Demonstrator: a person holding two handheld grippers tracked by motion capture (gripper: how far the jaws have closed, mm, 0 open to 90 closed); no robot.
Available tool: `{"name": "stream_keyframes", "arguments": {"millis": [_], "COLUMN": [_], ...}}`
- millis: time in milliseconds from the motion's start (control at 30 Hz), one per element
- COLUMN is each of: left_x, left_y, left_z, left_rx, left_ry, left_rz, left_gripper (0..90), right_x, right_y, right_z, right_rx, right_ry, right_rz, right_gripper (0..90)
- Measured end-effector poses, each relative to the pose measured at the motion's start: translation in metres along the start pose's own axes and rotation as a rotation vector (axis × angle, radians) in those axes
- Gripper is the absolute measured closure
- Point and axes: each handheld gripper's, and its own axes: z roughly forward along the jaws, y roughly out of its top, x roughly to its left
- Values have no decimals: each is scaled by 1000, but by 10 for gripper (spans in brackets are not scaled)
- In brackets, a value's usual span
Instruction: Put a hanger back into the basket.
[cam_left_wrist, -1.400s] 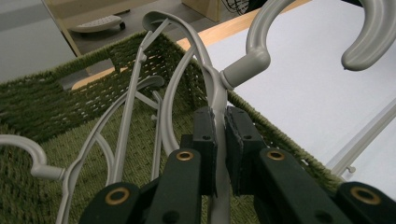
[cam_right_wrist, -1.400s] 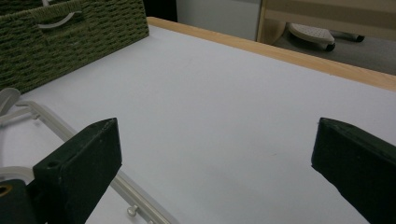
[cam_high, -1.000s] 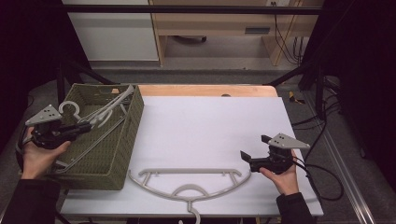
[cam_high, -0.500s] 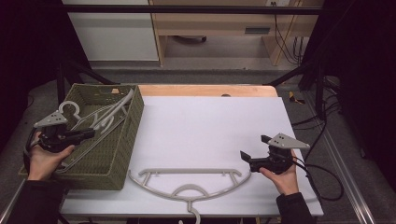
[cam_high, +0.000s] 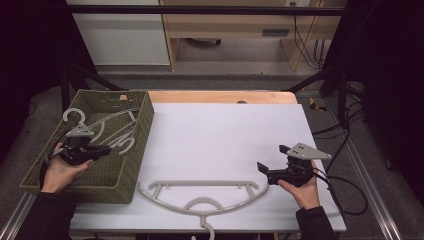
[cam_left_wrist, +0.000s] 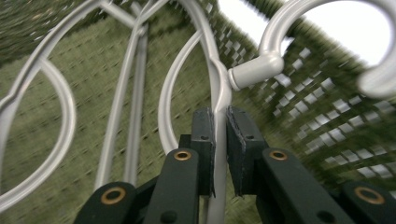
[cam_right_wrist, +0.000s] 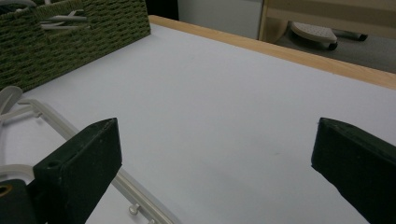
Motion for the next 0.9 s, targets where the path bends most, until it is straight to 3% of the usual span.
{"name": "stream_keyframes", "arguments": {"millis": [233,333,500,567,733,767,800,900], "left_x": [-1,-3,-2,-4,-7,-8,-7,-8], "left_y": [1,1,-1,-1,0,0,1,2], "left_z": [3,3,7,9,23,25,23,22], "left_rx": [32,29,68,78,198,208,204,209], "left_ry": [24,41,59,61,98,106,122,121], "left_rz": [12,38,61,71,108,110,103,106], "left_gripper": [756,623,495,501,515,541,630,653], "right_x": [0,0,0,1,1,1,0,0], "right_y": [0,0,0,0,0,0,0,0], "right_z": [0,0,1,1,1,1,1,1], "right_rx": [-1,-1,1,2,2,1,2,1], "right_ry": [-2,-2,-1,0,1,1,0,0], "right_rz": [3,2,2,1,2,1,0,0], "right_gripper": [19,19,19,19,20,19,19,20]}}
